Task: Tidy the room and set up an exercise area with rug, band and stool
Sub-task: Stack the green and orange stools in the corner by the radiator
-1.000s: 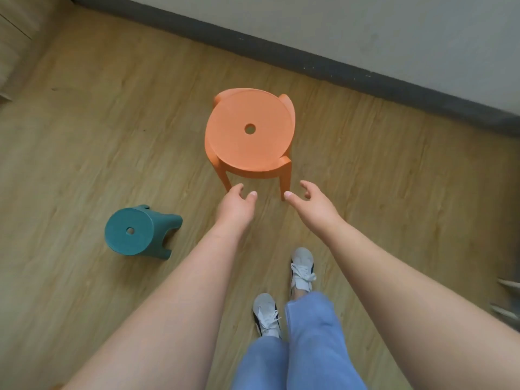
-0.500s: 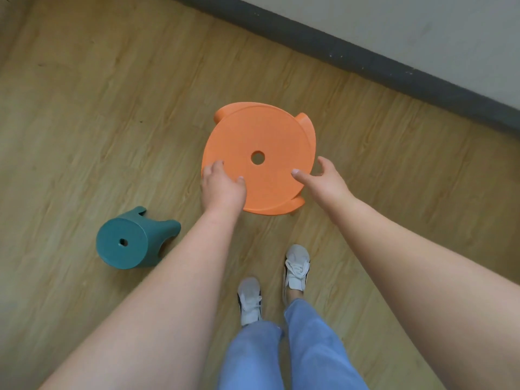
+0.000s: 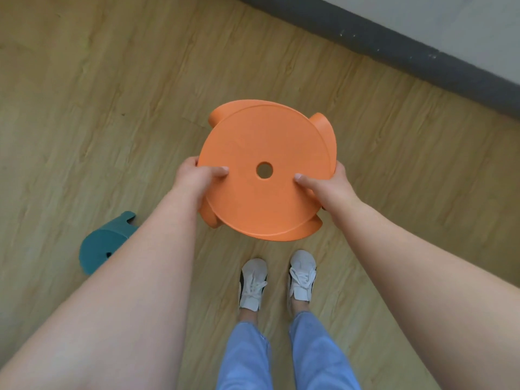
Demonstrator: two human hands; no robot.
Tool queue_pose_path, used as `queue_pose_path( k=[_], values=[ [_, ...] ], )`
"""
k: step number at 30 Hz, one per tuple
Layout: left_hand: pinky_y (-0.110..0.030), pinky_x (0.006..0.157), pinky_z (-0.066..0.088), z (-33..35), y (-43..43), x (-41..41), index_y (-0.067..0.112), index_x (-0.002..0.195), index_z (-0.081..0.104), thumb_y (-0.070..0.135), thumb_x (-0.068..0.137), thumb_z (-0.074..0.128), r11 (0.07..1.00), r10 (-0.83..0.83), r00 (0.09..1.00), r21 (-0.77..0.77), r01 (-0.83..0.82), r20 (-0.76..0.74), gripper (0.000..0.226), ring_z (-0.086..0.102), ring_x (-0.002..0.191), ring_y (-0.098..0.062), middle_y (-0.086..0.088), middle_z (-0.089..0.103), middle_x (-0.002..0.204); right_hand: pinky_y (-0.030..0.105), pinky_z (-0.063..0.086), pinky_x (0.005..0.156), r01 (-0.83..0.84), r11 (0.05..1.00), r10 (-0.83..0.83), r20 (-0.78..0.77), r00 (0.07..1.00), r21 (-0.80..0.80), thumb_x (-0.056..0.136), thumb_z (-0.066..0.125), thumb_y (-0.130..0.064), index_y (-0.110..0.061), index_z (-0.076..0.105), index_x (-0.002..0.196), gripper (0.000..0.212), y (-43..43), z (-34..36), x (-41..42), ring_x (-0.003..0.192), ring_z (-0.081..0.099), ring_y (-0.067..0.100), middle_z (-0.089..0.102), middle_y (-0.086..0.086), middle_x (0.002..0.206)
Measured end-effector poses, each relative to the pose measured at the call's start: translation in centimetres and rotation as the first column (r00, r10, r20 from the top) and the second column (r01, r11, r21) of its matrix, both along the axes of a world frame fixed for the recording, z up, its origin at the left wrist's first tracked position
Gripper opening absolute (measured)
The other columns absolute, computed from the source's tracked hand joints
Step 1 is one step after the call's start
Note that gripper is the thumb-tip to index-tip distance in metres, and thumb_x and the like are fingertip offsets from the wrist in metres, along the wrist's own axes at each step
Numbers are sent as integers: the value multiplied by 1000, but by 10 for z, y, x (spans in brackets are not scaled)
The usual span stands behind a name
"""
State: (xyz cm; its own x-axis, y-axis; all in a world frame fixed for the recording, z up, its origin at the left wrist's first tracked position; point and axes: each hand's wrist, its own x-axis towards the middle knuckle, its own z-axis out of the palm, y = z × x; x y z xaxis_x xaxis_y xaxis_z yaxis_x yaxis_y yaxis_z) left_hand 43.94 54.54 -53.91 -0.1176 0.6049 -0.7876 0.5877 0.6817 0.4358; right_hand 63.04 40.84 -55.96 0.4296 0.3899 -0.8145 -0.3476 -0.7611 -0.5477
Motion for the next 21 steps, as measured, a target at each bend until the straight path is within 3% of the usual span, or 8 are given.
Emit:
queue_pose_path(
  k=[3,8,11,14,16,21],
  values=[
    [-26,64,47,-2,0,-3,8,128,53,12,83,69,995,31,993,-99,-20,116,47,62,80,-17,-11,66,115,41,48,98,62,998,-62,-71,996,2,73,83,-26,-22,31,145,89,0,-8,1,116,56,20,54,-3,132],
    [-25,60,43,8,-1,1,10,115,53,9,84,67,984,-14,994,-175,33,108,35,59,75,-13,-4,63,93,32,51,76,117,993,-114,-145,983,12,73,82,-25,-24,38,141,81,-9,-5,6,109,60,21,58,-1,127],
    [-23,62,43,22,-14,4,10,109,55,5,81,69,972,-88,989,-206,110,117,32,58,77,-10,-2,63,93,29,49,68,154,988,-150,-150,977,12,73,82,-28,-24,47,135,70,-27,5,16,104,63,19,63,-2,122],
    [-24,74,44,36,-31,6,9,117,55,5,77,74,923,-238,961,-276,268,140,44,60,85,-10,-5,66,107,29,49,67,237,972,-235,-153,960,-5,75,80,-29,-21,51,132,64,-53,19,23,101,65,19,66,0,119],
    [-27,83,43,46,-43,14,10,119,55,6,77,76,864,-368,917,-308,398,154,47,61,88,-11,-5,65,111,29,50,68,308,951,-304,-156,940,1,75,80,-27,-19,52,130,62,-76,29,26,99,65,19,66,2,118],
    [-30,88,45,60,-81,40,10,120,55,9,74,79,743,-553,809,-320,588,201,51,62,101,-18,-5,66,115,34,54,77,521,853,-517,-119,848,5,72,83,-25,-18,52,130,66,-148,51,23,100,67,23,68,5,117]
  ],
)
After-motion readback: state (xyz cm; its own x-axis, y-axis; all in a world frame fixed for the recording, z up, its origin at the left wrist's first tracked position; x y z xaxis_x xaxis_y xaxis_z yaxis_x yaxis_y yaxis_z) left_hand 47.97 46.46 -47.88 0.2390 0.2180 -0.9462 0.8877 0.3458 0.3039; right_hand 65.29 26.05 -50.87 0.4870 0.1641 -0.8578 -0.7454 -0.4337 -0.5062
